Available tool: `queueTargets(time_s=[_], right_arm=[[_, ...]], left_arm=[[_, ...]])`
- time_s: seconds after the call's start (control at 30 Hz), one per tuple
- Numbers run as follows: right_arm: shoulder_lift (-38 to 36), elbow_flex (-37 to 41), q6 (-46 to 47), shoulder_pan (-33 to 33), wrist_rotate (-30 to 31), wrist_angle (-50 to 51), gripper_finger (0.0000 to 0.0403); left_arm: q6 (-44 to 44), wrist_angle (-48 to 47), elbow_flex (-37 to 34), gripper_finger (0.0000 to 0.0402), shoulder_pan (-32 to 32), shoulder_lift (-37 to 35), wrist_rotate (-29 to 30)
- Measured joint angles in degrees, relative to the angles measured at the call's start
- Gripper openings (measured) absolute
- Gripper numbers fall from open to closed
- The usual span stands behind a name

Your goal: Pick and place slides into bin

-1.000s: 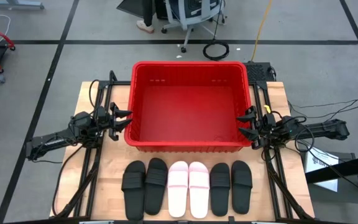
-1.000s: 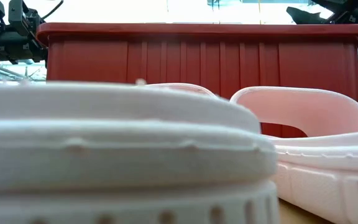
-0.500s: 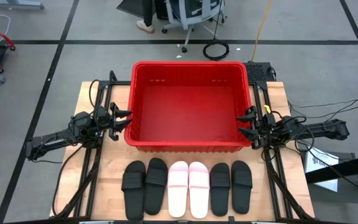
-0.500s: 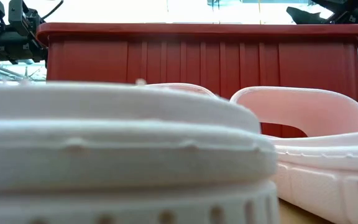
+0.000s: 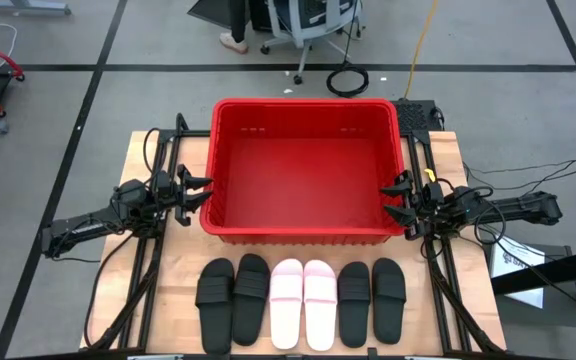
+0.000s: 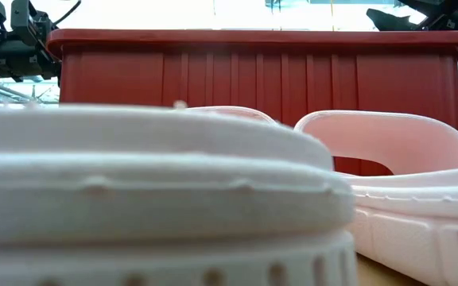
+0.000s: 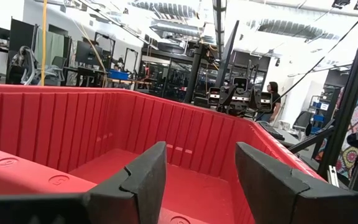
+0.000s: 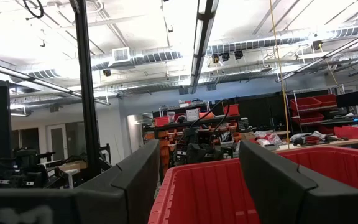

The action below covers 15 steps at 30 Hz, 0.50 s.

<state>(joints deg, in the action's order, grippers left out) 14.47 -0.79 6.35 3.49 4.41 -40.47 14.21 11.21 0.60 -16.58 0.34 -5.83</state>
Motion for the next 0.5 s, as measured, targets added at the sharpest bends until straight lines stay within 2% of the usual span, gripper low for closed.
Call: queueTargets(time_s=[0.5], right_arm=[[0.01, 0.01, 0.00, 0.01, -0.01, 0.00, 0.0212]], left_arm=[[7.01, 2.40, -0.05, 0.0198, 0.04, 0.02, -0.13]])
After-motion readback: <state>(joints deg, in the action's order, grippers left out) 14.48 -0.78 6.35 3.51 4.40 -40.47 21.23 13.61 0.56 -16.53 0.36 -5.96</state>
